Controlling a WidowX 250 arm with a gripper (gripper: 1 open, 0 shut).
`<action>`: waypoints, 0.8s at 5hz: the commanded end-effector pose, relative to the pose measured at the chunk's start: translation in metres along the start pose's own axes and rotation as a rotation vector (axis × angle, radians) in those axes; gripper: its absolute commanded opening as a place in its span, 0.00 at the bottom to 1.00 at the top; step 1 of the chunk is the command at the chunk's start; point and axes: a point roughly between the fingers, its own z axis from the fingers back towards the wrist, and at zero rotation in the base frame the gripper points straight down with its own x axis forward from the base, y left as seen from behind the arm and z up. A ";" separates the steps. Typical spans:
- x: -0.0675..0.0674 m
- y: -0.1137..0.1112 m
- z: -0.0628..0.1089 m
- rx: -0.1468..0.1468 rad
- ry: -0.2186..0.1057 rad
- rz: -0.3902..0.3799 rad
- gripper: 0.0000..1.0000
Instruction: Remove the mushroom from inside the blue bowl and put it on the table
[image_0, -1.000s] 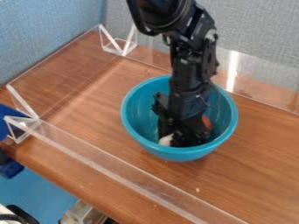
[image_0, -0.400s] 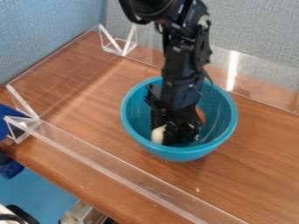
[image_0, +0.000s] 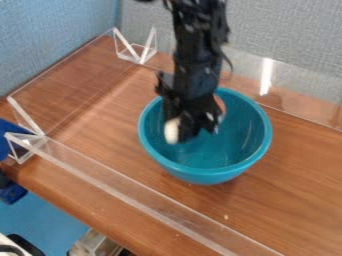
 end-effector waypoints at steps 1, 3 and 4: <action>0.005 0.035 0.046 0.049 -0.108 0.080 0.00; -0.014 0.112 0.083 0.065 -0.158 0.280 0.00; -0.027 0.143 0.082 0.069 -0.146 0.340 0.00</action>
